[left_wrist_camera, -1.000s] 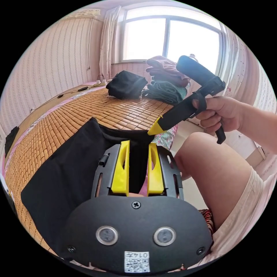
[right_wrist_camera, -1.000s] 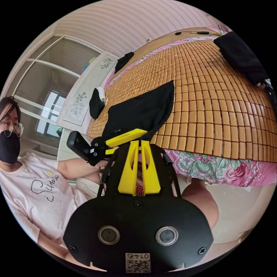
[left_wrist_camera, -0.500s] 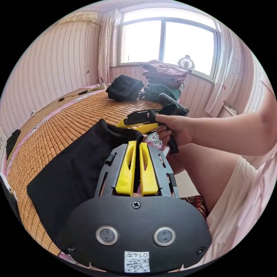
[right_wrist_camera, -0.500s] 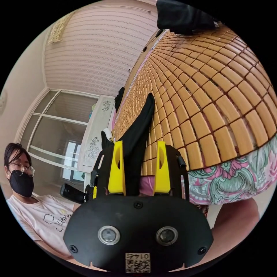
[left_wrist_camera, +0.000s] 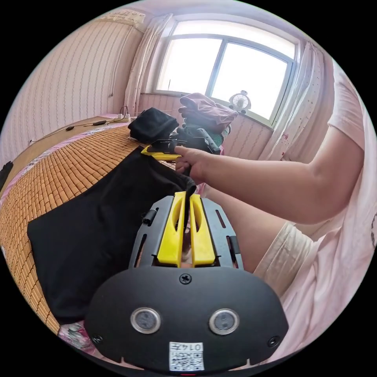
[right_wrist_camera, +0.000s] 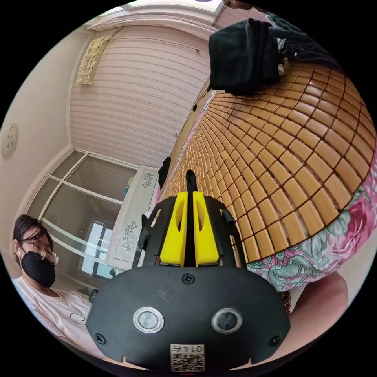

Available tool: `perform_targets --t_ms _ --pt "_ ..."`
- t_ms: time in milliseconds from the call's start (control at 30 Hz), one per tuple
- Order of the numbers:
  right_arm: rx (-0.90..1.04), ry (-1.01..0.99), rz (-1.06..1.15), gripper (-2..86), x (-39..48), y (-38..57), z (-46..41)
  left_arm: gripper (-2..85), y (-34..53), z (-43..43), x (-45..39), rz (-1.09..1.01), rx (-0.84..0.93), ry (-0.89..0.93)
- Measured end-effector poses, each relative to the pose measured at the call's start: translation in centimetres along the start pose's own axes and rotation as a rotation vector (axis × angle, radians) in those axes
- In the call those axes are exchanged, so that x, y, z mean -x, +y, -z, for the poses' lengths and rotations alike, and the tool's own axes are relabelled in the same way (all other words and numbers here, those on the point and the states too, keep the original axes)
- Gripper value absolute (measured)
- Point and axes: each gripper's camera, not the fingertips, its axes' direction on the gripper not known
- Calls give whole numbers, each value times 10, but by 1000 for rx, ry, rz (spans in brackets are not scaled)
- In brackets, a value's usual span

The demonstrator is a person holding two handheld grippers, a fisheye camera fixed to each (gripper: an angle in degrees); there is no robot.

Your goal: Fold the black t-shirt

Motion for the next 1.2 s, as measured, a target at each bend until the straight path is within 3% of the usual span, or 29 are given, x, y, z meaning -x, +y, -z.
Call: perform_targets --t_ms 167,300,500,633,767,1033,1200 --pt "-163 45 12 15 41 -14 57 -9 -31 12 3 64 -129 89" --pt "-123 107 83 14 77 -25 43 -9 -38 29 24 128 -169 74" --pt "79 99 151 17 120 -36 -73 -9 -5 80 113 365 -194 -37" --pt "210 248 230 22 151 -25 -177 -9 32 102 171 586 -177 -134" --pt "348 315 264 39 159 -12 -267 -4 44 101 200 646 -122 -225" --pt "461 271 485 59 208 -20 -307 38 71 97 251 804 61 -139" --pt "562 476 661 56 225 -26 -333 53 71 112 262 784 101 -194"
